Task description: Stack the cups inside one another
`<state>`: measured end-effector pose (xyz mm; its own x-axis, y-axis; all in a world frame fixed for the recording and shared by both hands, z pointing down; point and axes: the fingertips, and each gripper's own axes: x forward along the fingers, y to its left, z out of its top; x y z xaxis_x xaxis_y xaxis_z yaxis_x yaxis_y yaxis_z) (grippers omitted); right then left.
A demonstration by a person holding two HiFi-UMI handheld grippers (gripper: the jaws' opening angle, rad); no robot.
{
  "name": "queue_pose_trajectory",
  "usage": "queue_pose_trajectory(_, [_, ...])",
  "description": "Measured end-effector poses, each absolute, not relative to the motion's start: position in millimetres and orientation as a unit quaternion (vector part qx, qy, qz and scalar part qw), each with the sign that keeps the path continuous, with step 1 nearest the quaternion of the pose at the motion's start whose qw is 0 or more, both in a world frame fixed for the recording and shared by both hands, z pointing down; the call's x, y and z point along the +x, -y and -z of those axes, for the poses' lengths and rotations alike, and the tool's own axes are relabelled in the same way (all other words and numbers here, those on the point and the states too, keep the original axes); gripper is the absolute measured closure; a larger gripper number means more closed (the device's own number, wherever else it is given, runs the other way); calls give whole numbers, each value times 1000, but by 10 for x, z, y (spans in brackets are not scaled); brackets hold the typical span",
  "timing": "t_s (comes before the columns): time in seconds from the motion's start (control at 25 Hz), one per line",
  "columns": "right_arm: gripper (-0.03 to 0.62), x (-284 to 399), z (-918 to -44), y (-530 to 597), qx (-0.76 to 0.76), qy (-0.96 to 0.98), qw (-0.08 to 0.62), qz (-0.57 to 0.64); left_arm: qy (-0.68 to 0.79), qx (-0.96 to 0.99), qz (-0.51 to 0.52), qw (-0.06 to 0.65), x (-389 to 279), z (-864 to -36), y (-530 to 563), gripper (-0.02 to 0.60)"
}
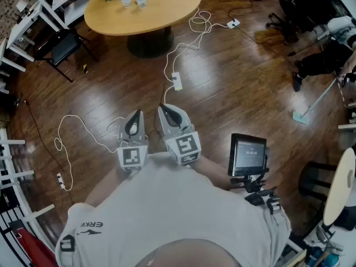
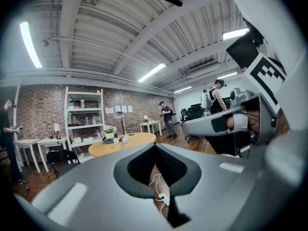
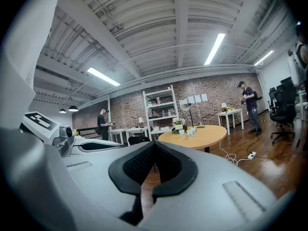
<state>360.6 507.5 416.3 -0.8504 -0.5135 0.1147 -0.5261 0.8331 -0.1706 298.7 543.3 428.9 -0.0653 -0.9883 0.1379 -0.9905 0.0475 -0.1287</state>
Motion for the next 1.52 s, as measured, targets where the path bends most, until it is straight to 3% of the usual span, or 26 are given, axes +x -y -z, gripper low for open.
queue_pose_trajectory(0.64, [580, 3180, -4274, -4390, 301, 949, 46, -87, 699, 707, -105, -6, 2536, -4475, -4646, 580])
queue_pose_trajectory(1.52, [580, 695, -4144, -2798, 322, 941, 87, -60, 662, 743, -95, 20, 124, -4462, -3046, 580])
